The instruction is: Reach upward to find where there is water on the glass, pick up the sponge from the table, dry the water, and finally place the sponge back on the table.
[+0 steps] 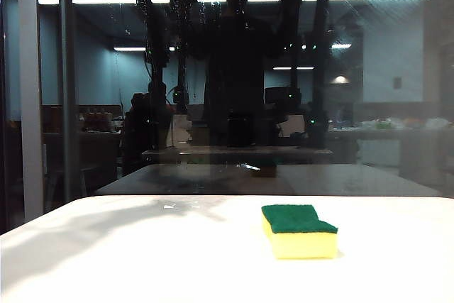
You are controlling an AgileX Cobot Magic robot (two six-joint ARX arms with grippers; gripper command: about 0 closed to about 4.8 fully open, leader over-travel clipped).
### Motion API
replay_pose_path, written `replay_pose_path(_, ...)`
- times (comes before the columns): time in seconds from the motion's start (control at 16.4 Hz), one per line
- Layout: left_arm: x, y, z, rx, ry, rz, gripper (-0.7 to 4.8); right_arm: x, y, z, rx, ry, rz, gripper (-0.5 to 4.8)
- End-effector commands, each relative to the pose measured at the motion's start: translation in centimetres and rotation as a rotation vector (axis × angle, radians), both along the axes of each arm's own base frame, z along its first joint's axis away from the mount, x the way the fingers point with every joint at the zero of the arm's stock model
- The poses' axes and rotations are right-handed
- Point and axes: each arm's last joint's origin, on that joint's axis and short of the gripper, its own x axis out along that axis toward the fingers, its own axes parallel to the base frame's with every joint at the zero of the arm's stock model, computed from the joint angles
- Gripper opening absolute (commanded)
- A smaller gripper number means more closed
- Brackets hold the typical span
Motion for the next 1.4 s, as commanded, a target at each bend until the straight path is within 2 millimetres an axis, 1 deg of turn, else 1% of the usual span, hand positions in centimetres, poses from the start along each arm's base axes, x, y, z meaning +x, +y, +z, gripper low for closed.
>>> replay_pose_path(0.06, -0.7, -0.2, 0.3, 0.043, -0.034, -0.116, -0.05, -1.3, 0.3, 1.0, -0.018, -0.102, 0.202, -0.03)
replay_pose_path(0.18, -0.9, -0.3, 0.5, 0.058, -0.046, -0.167, -0.05, -1.5, 0.4, 1.4, 0.006, -0.099, 0.247, -0.02)
replay_pose_path(0.24, -1.0, -0.3, 0.5, 0.055, -0.039, -0.175, -0.05, -1.5, 0.4, 1.4, 0.015, -0.089, 0.25, -0.03)
replay_pose_path(0.37, -1.0, -0.3, 0.5, 0.051, -0.026, -0.192, -0.05, -1.6, 0.5, 1.3, 0.006, -0.079, 0.31, -0.03)
replay_pose_path(0.55, -1.0, -0.3, 0.5, 0.047, -0.025, -0.183, -0.05, -1.6, 0.5, 1.3, 0.007, -0.079, 0.303, -0.03)
replay_pose_path(0.67, -0.9, -0.2, 0.5, 0.032, -0.026, -0.148, -0.05, -1.6, 0.4, 1.3, 0.011, -0.077, 0.281, -0.03)
replay_pose_path(0.85, -0.7, -0.2, 0.6, 0.009, -0.026, -0.094, -0.05, -1.4, 0.3, 1.3, 0.023, -0.073, 0.216, -0.03)
replay_pose_path(1.1, -0.3, 0.2, 0.8, -0.067, -0.029, 0.086, -0.05, -1.0, 0.1, 1.3, 0.049, -0.072, 0.06, -0.03)
replay_pose_path(1.28, -0.1, 0.5, 0.9, -0.121, -0.036, 0.228, -0.05, -0.6, -0.4, 1.4, 0.072, -0.087, -0.147, -0.03)
replay_pose_path(1.4, 0.1, 0.7, 0.9, -0.155, -0.038, 0.313, -0.05, -0.4, -0.6, 1.4, 0.054, -0.112, -0.253, -0.03)
